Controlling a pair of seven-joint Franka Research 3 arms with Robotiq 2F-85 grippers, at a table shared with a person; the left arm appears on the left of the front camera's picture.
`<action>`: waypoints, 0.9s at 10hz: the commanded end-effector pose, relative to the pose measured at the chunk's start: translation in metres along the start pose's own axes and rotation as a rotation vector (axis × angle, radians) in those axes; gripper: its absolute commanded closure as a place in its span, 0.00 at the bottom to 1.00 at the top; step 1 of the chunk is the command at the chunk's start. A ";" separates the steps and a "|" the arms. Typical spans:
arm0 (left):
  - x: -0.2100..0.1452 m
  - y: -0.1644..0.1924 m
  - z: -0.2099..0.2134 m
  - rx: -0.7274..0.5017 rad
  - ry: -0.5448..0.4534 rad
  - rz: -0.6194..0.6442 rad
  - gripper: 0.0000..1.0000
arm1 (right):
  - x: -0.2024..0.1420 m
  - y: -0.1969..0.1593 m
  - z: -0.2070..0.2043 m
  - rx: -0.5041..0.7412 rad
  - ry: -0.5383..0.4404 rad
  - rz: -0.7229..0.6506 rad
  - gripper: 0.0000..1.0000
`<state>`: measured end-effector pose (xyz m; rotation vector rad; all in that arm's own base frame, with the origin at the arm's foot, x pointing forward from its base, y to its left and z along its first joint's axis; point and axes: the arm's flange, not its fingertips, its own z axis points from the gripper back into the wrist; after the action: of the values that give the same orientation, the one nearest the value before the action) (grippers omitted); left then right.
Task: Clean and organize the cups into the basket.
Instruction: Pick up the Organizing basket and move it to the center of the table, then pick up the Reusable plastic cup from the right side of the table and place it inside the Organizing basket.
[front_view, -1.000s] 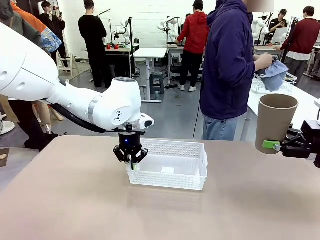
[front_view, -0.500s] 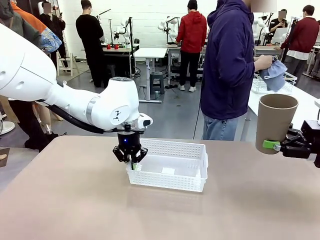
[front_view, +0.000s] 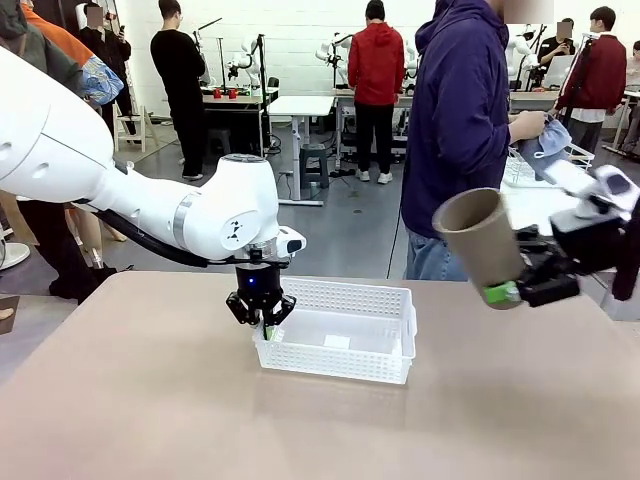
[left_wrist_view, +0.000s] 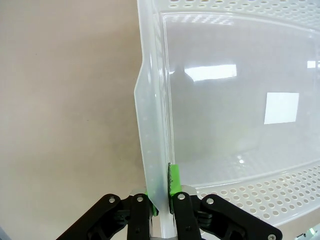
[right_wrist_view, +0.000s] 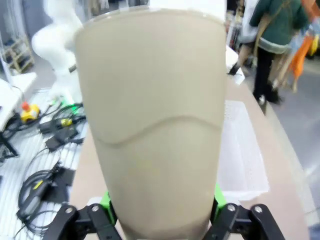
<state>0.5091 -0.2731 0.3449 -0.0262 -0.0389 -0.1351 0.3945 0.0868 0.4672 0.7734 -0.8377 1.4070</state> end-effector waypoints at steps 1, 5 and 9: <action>0.000 0.001 -0.001 0.005 0.000 -0.004 1.00 | 0.025 -0.012 -0.038 0.078 0.203 -0.093 0.21; 0.000 0.001 -0.001 0.005 0.000 -0.004 1.00 | 0.055 -0.049 -0.118 0.098 0.544 -0.185 0.21; 0.000 0.001 -0.001 0.005 0.000 -0.004 1.00 | 0.065 -0.065 -0.166 0.076 0.659 -0.170 0.21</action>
<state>0.5090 -0.2733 0.3449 -0.0262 -0.0389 -0.1354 0.4569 0.2543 0.4391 0.4076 -0.2055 1.4322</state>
